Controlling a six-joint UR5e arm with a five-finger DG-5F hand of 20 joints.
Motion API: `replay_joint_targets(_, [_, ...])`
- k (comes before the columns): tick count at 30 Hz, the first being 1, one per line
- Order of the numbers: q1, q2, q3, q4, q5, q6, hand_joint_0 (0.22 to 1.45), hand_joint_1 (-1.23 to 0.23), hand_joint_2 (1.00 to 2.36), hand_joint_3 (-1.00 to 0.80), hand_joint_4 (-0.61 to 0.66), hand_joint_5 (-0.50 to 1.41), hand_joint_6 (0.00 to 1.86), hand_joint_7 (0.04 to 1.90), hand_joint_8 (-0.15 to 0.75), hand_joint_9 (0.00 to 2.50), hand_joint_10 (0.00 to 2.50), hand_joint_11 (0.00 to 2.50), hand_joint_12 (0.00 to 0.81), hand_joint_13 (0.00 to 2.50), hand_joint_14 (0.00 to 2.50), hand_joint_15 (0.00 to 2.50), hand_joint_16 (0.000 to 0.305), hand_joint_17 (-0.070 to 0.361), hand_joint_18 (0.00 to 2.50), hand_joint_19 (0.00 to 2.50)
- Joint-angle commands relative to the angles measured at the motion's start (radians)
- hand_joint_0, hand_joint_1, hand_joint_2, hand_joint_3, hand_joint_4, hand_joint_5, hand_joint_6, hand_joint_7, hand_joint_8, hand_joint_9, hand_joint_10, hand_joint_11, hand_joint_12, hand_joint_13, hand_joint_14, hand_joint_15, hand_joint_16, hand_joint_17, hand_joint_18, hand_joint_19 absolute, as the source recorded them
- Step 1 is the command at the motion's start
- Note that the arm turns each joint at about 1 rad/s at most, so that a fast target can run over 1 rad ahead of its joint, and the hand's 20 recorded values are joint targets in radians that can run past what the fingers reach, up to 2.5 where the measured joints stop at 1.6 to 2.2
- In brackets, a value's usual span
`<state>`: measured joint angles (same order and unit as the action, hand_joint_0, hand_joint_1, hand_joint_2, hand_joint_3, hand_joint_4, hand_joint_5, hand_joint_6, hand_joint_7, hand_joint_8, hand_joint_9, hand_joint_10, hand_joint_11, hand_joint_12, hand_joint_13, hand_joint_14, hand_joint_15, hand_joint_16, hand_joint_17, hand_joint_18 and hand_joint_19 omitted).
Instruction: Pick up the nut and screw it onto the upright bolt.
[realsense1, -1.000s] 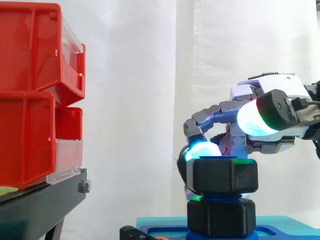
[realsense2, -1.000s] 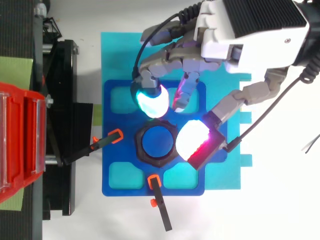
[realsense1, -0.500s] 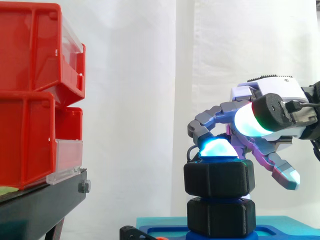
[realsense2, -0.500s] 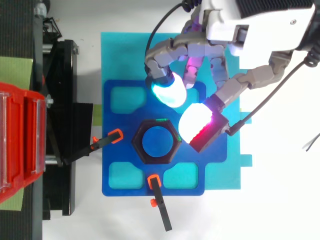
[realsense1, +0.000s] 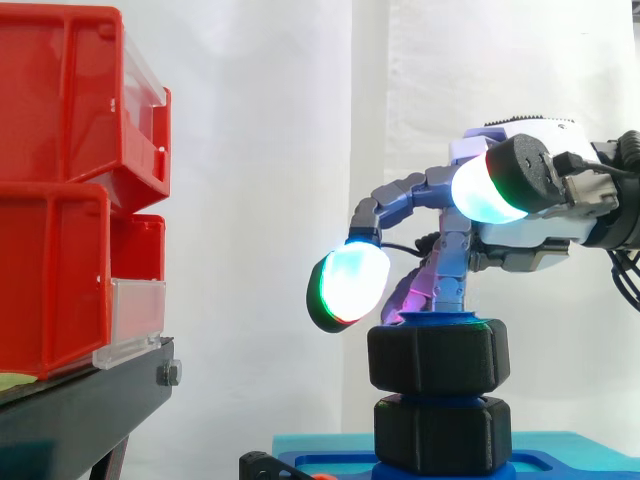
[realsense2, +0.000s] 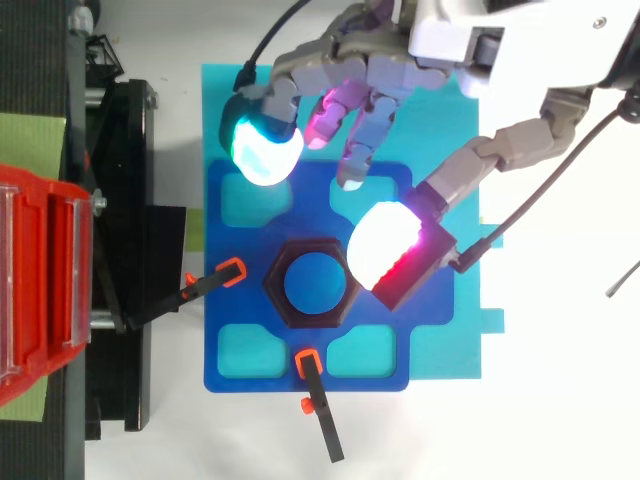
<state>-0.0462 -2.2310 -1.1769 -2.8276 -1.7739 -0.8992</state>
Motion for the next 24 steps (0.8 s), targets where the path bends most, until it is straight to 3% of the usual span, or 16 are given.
replay_joint_targets(1, [0.008,-0.001,-0.001,0.000,0.002,-0.001,0.45,-0.46,1.00,-0.50,0.21,-0.12,0.50,0.75,0.284,1.20,0.00,0.08,0.362,0.80,0.00,0.09,0.051,0.114,0.64,0.29])
replay_joint_targets(6, [0.020,-0.004,-0.001,0.002,0.004,-0.001,0.43,-0.46,1.00,-0.50,0.17,-0.14,0.50,0.65,0.275,0.98,0.00,0.00,0.369,0.61,0.00,0.02,0.053,0.118,0.43,0.22])
replay_joint_targets(11, [0.034,-0.015,-0.003,0.000,0.010,0.000,0.41,-0.47,1.00,-0.50,0.09,-0.20,0.50,0.55,0.236,0.53,0.00,0.00,0.376,0.21,0.00,0.00,0.055,0.124,0.00,0.00])
replay_joint_targets(15, [0.035,-0.021,-0.003,-0.003,0.011,0.000,0.40,-0.45,1.00,-0.50,0.07,-0.23,0.50,0.53,0.226,0.35,0.00,0.00,0.378,0.00,0.00,0.00,0.059,0.132,0.00,0.00])
replay_joint_targets(23, [0.037,-0.021,-0.006,-0.024,0.011,-0.001,0.40,-0.46,1.00,-0.50,0.09,-0.23,0.50,0.54,0.226,0.20,0.00,0.00,0.379,0.00,0.00,0.00,0.061,0.138,0.00,0.00])
replay_joint_targets(24, [0.037,-0.021,-0.023,-0.019,0.011,0.000,0.40,-0.46,1.00,-0.50,0.09,-0.23,0.50,0.55,0.227,0.21,0.00,0.00,0.380,0.00,0.00,0.00,0.061,0.137,0.00,0.00])
